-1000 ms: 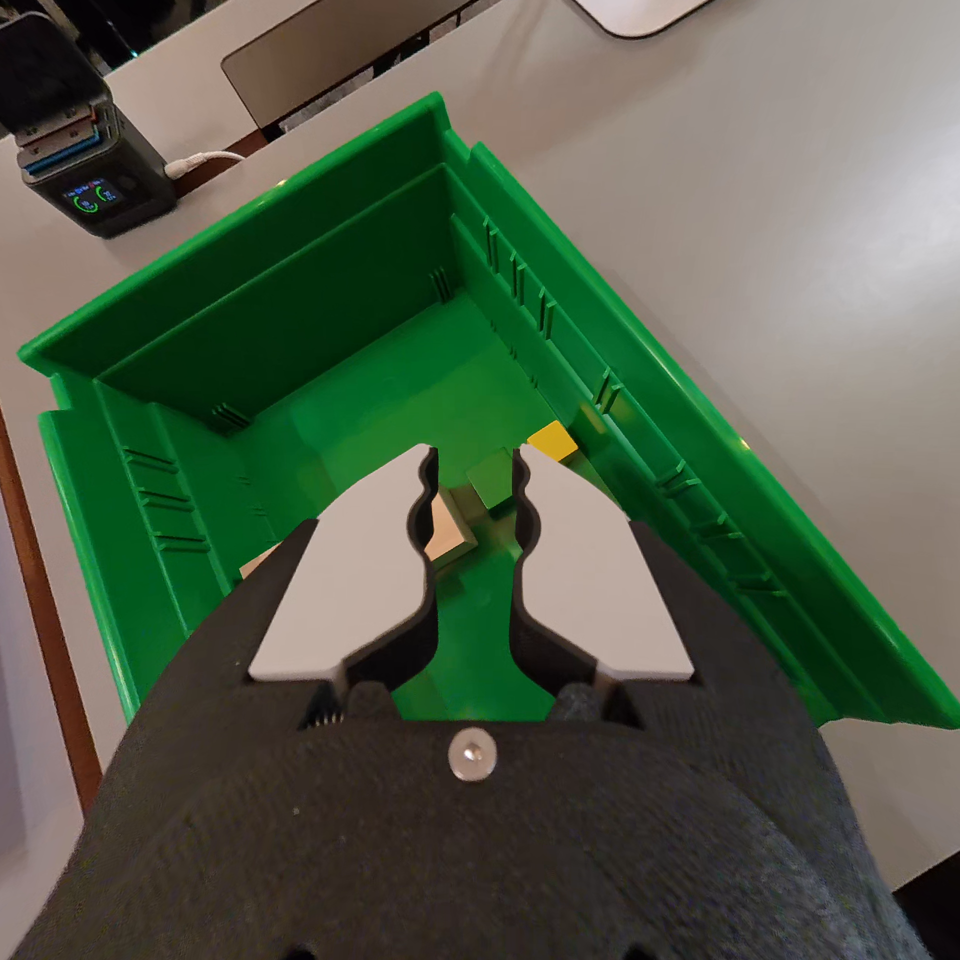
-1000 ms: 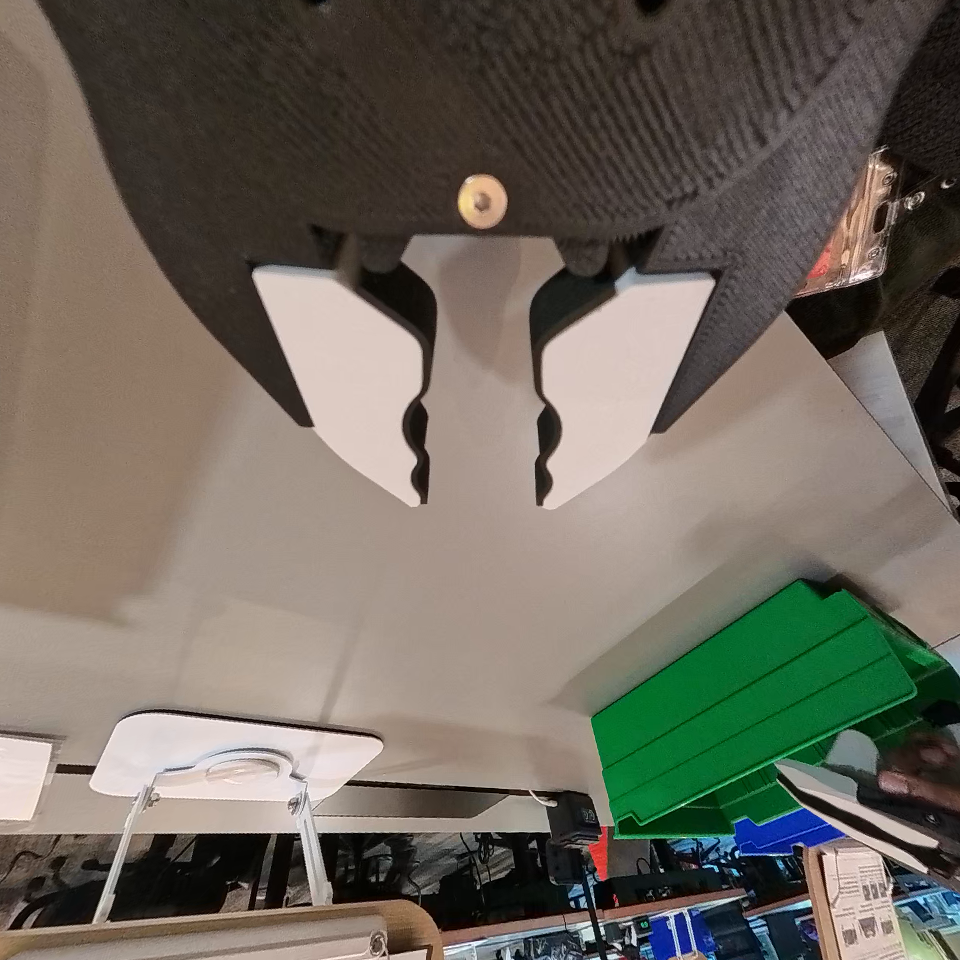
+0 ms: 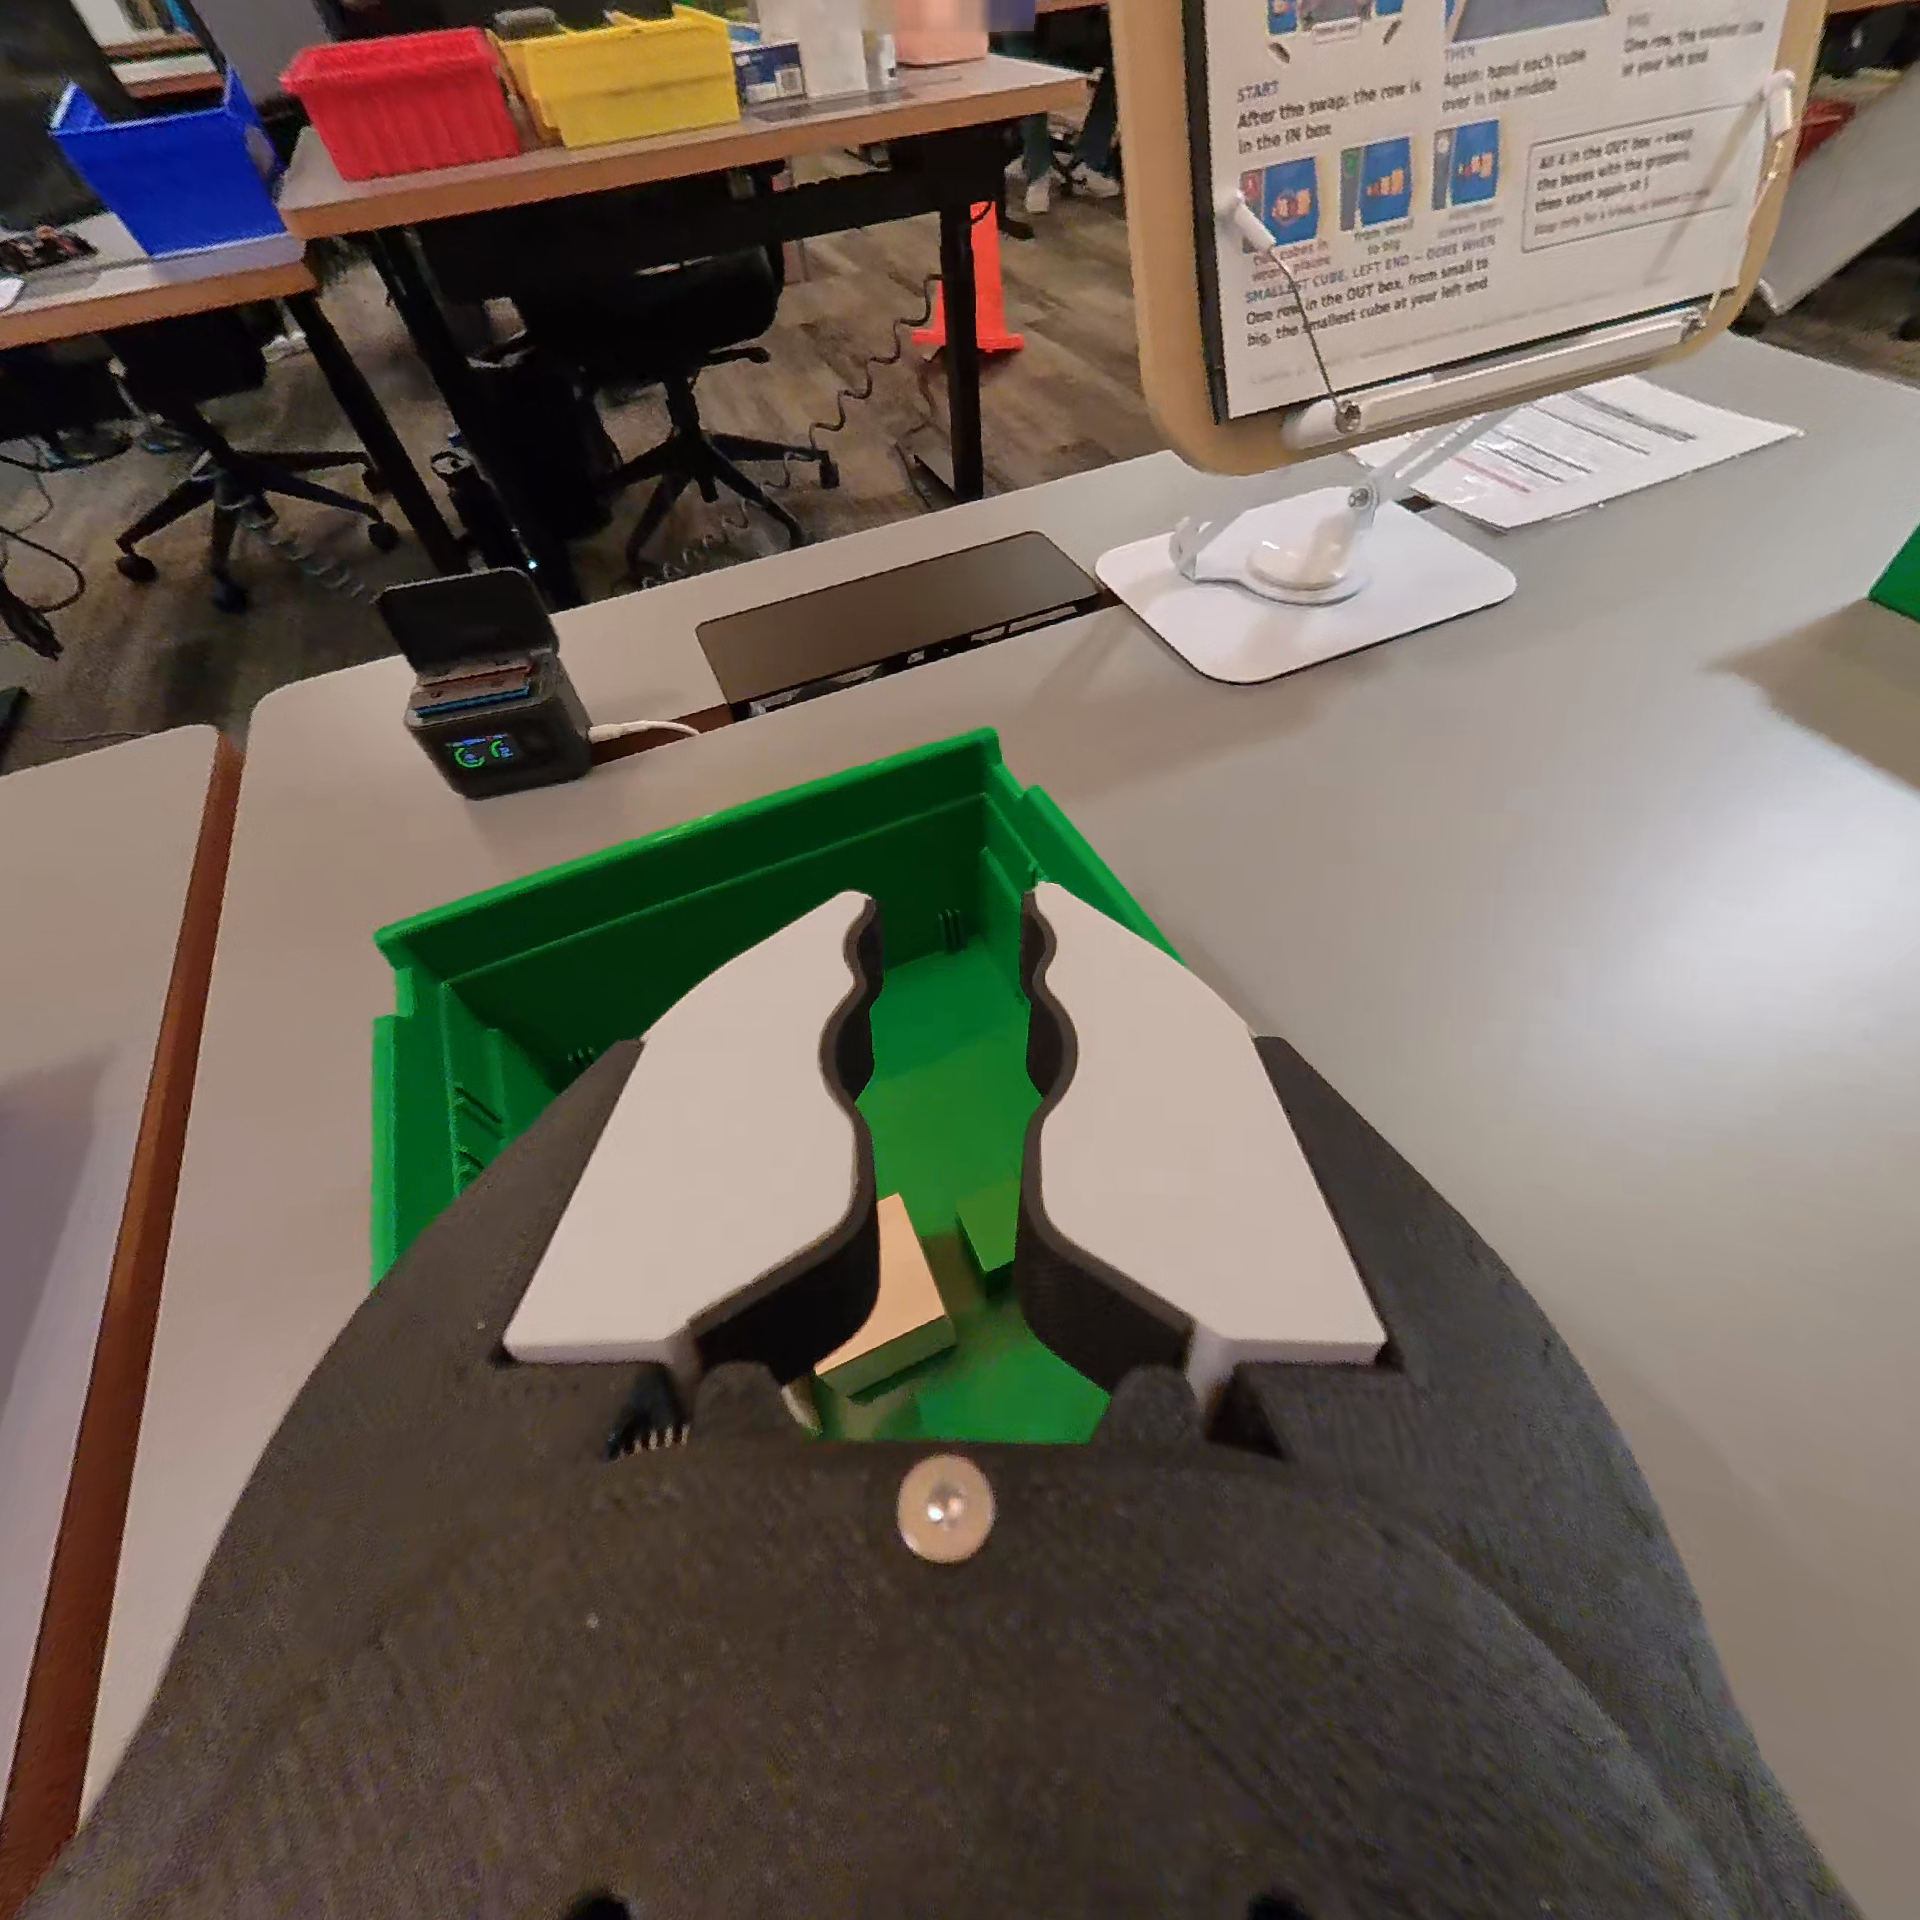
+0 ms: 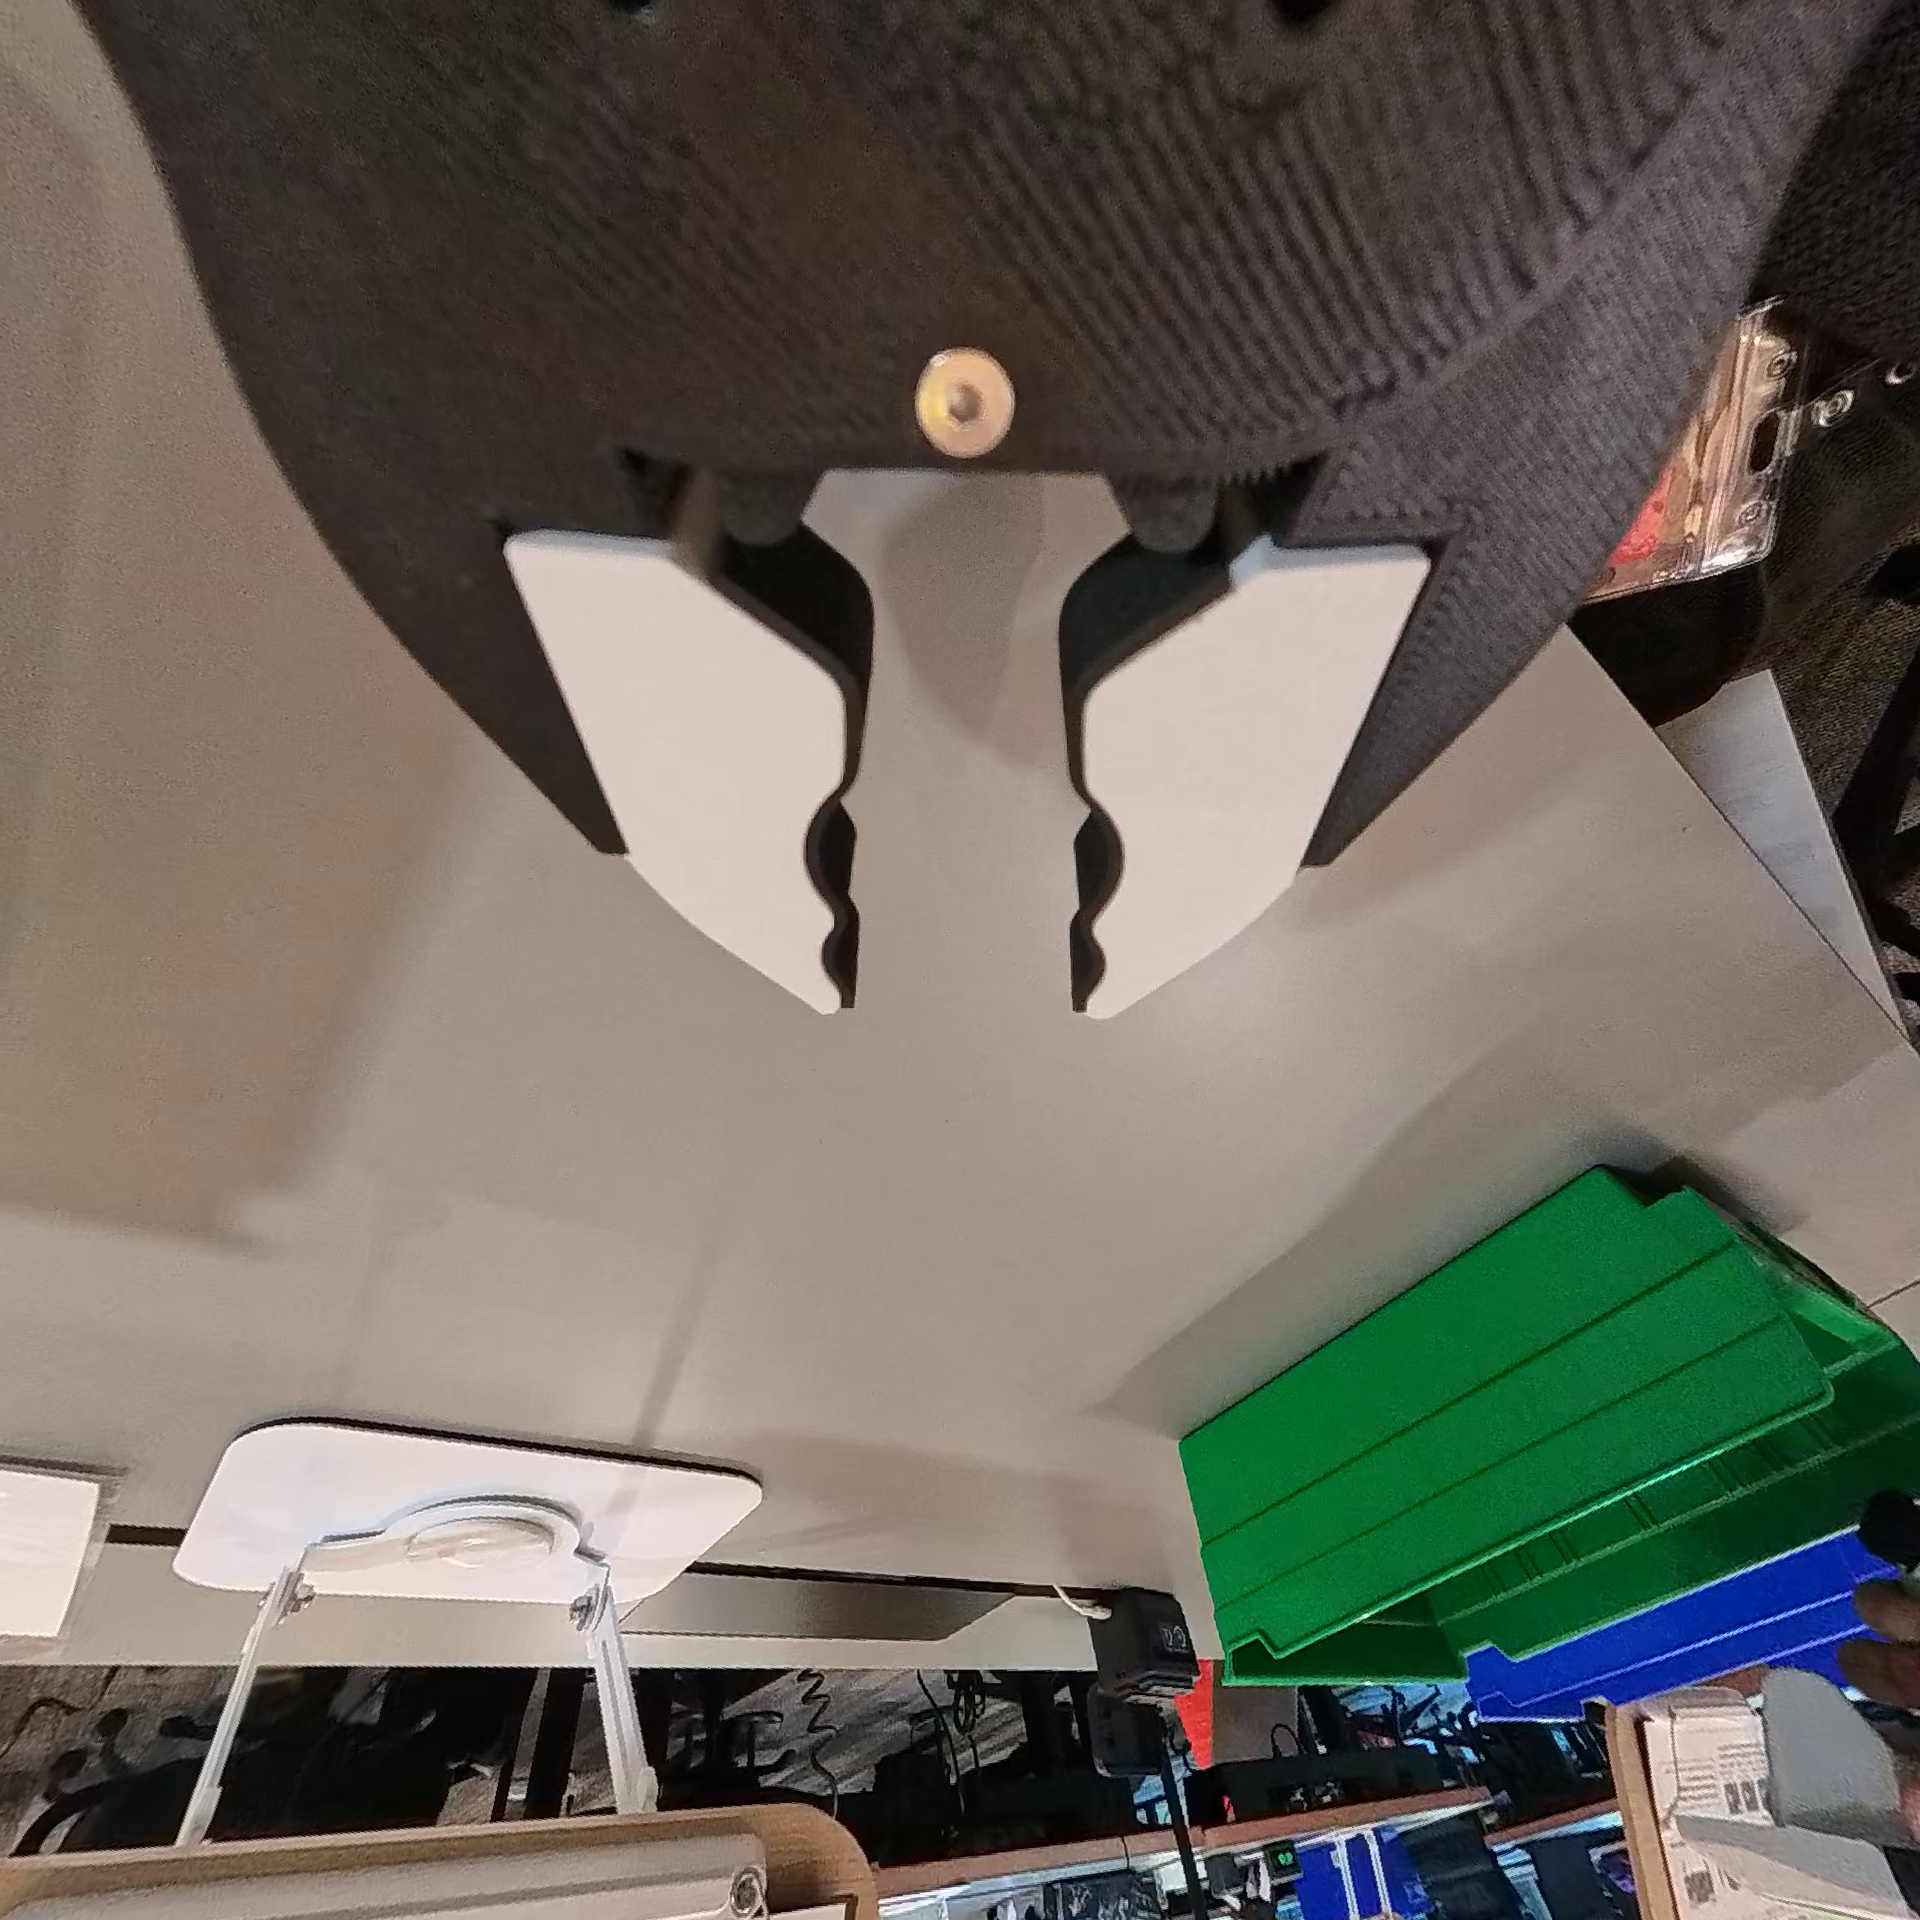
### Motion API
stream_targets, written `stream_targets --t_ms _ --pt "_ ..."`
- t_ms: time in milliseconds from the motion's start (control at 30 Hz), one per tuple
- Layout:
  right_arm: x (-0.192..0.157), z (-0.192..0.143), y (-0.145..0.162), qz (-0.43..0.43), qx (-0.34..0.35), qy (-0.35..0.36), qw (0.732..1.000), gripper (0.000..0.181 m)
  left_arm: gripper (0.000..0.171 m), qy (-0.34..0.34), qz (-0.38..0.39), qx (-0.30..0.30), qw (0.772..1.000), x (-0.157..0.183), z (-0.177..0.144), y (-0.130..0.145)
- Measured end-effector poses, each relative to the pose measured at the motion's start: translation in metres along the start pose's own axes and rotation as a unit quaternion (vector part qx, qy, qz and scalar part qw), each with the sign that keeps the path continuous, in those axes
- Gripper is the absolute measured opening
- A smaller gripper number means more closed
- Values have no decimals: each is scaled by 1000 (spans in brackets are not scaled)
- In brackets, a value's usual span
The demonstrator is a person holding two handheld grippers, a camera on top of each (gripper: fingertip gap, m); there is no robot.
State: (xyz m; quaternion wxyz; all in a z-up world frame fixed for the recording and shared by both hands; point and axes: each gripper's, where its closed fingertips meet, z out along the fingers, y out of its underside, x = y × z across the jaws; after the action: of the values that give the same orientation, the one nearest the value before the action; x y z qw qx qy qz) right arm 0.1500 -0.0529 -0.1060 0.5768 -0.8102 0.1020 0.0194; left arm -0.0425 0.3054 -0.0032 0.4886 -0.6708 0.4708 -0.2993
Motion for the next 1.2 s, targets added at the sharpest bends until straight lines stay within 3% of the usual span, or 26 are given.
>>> stream_targets --t_ms 233,633,900,1200 --pt "0 0 0 0 0 -1 1000 40 34 -13 -34 -12 999 -9 1 5" --pt "0 -1 0 0 0 -2 1000 40 27 -13 -30 -25 999 -9 3 12" --pt "-1 0 0 0 -1 -3 1000 40 45 -9 0 -72 997 -6 7 28" --pt "-1 0 1 1 -2 -4 1000 40 49 -6 -30 -51 998 -12 0 22"
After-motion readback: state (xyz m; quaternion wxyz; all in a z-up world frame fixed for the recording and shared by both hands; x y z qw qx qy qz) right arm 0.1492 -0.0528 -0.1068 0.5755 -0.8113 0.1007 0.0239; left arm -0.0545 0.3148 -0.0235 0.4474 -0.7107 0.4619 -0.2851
